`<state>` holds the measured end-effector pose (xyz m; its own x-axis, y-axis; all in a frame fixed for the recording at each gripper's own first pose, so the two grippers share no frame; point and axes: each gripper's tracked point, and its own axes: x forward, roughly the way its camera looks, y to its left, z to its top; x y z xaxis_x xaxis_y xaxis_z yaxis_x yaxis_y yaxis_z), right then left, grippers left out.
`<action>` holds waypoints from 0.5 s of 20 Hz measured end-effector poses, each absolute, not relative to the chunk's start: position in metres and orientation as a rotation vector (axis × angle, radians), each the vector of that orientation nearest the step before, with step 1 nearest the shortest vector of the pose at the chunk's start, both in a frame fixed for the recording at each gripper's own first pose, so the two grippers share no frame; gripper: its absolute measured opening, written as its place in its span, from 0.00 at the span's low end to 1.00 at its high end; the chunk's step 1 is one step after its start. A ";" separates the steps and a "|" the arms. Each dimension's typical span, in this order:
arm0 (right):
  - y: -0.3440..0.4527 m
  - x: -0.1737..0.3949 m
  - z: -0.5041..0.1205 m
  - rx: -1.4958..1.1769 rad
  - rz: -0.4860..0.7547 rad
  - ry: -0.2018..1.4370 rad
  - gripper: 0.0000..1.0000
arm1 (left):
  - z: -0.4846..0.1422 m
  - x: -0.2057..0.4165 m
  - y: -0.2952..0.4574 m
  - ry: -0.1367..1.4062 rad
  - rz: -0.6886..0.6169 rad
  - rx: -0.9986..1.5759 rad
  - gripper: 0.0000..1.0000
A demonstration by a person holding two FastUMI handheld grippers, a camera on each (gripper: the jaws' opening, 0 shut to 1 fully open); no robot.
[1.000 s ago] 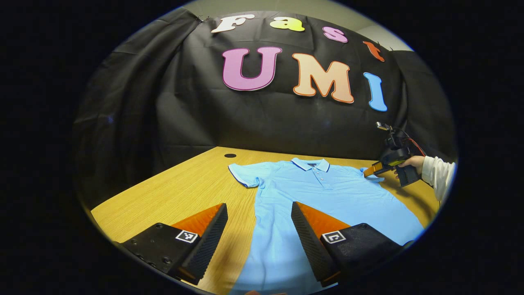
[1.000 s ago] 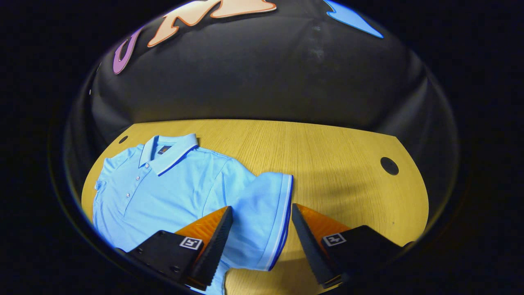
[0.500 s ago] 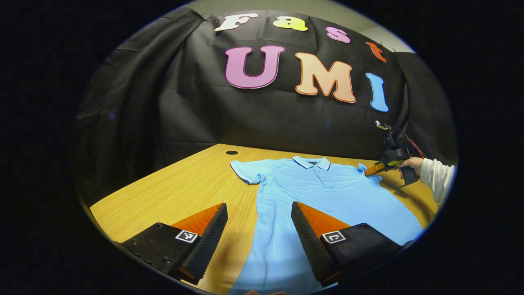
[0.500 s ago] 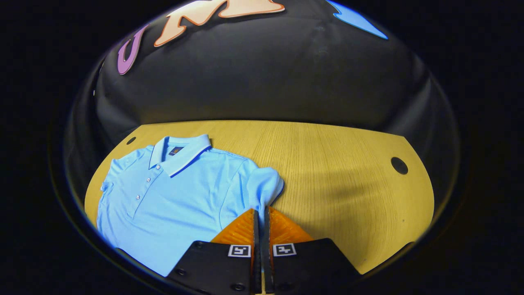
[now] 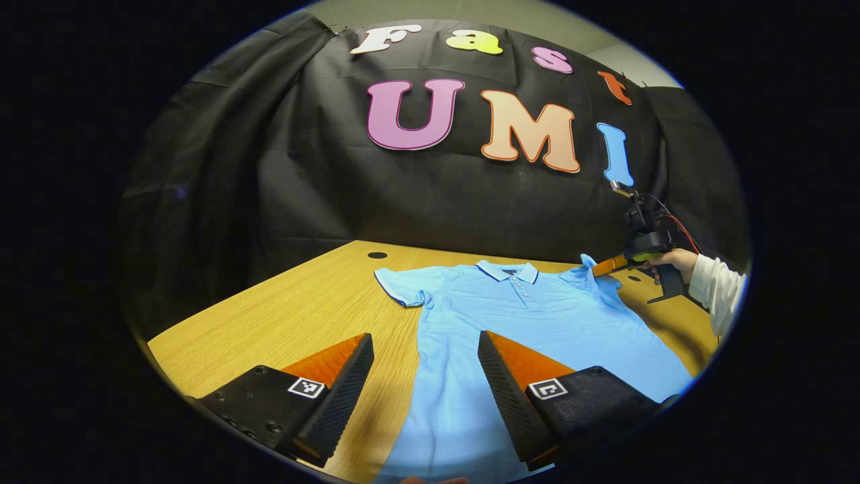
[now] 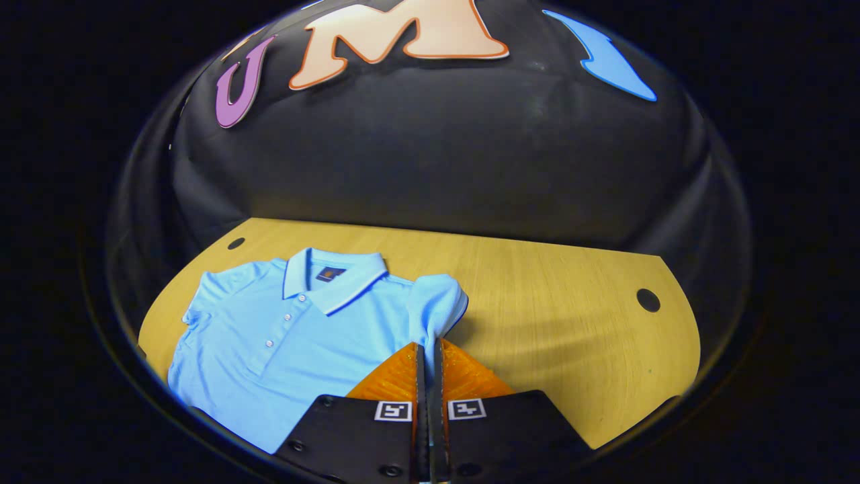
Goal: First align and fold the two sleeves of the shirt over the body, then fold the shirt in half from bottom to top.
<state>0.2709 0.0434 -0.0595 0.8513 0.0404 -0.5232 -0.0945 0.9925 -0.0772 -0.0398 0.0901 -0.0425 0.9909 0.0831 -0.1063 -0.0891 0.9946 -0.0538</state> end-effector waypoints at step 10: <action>0.177 0.248 -0.093 0.068 0.360 0.607 0.10 | -0.048 -0.043 0.093 0.118 0.090 -0.076 0.94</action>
